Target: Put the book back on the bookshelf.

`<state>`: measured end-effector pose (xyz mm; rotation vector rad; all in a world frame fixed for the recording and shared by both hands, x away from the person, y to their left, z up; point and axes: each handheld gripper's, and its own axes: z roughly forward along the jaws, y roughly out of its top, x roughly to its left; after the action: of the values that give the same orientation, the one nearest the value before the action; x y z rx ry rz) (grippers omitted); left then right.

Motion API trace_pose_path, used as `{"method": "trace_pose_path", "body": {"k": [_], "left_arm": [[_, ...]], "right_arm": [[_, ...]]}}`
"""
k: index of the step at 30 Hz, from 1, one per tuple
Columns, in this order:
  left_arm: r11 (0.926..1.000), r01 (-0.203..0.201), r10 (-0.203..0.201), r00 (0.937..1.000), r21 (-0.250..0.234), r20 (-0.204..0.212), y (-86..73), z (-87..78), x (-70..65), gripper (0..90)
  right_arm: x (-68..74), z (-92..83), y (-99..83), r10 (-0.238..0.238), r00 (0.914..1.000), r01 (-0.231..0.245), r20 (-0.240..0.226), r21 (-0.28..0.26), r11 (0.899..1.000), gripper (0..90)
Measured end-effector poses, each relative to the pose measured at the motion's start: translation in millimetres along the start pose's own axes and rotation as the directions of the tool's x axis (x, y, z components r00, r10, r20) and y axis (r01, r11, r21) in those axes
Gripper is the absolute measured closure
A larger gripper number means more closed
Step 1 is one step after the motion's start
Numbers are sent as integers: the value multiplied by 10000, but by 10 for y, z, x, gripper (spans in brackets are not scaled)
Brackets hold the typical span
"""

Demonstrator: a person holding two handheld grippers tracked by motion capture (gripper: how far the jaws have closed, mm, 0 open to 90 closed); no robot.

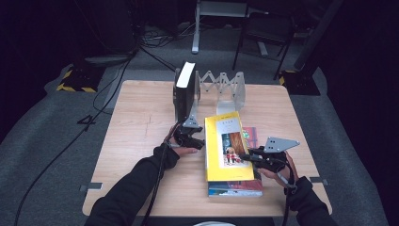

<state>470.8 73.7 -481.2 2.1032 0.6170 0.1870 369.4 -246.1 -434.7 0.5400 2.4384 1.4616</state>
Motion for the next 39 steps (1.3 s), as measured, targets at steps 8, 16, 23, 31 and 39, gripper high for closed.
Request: {"method": "trace_pose_path", "body": {"k": [8,16,23,31,39], "left_arm": [[9970,-330,335,9994,-696,54,190,-207,-14,439],[9902,-843,881,9957,-1111,299,434,-390,-43,557],[9854,-938,1002,9942,-1420,387,642,-476,-73,641],[9695,-1706,1840,9809,-1759,627,791,-531,-268,702],[9609,-2336,2421,9694,-1486,416,819,-525,-395,678]], "right_arm": [[86,-90,45,-757,9960,777,472,-426,9961,777],[189,-172,106,-1419,9684,1646,2051,-982,9815,844],[182,-217,87,-1329,9570,1726,2579,-1378,9753,864],[281,-281,64,-1459,9640,1792,2222,-1377,9741,665],[302,-387,175,-1031,9740,1417,2020,-1869,9721,781]]}}
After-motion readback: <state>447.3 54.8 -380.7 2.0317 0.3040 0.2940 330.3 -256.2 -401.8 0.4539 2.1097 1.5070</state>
